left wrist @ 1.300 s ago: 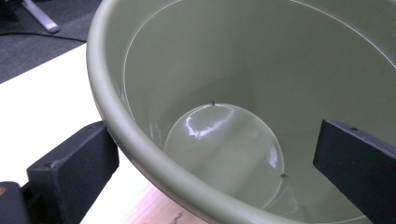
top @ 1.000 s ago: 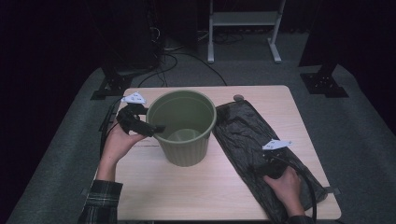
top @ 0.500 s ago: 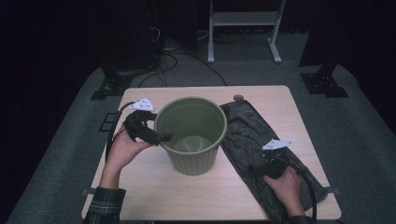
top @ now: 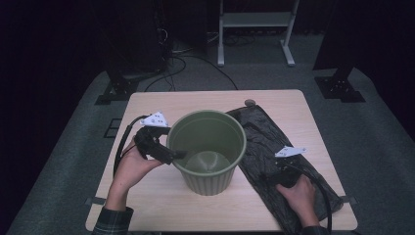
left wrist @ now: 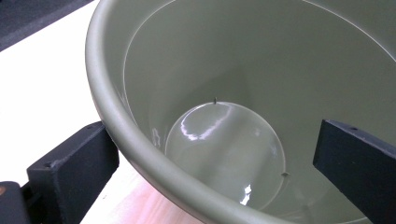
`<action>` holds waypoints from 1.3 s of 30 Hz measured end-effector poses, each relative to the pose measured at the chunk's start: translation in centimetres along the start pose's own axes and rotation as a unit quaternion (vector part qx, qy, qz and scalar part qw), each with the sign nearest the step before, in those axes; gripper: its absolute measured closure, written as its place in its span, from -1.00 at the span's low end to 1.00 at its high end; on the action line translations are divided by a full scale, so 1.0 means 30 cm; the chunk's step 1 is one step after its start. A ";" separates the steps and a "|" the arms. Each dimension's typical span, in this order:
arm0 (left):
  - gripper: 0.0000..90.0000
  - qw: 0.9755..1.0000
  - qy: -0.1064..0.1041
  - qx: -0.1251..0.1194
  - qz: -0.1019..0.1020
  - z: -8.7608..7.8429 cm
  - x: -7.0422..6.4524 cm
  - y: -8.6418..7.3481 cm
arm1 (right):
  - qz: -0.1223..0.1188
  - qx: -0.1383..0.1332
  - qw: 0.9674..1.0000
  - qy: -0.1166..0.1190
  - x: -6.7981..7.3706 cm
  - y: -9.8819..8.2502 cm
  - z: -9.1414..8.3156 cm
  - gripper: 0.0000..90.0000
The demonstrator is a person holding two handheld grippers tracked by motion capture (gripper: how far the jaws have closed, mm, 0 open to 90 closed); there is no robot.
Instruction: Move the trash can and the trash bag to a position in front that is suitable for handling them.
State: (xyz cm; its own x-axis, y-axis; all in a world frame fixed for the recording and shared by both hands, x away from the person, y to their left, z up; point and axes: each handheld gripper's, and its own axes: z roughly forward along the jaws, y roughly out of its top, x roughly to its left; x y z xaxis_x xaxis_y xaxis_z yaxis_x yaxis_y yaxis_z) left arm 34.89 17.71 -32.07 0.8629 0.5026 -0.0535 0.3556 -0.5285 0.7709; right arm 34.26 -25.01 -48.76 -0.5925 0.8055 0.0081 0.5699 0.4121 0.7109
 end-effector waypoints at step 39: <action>-1.00 0.995 0.060 -0.073 -0.025 -0.237 0.001 -0.088 | 0.001 0.000 1.000 0.000 0.000 0.000 0.000 -1.00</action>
State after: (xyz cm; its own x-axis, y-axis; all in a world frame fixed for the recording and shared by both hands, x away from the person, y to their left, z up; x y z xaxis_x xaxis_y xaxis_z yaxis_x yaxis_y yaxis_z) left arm 31.43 24.00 -29.61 0.7934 0.6083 -0.0241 0.3325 -0.3999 0.8541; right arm 34.26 -25.00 -48.76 -0.5918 0.8060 0.0089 0.5706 0.4112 0.7109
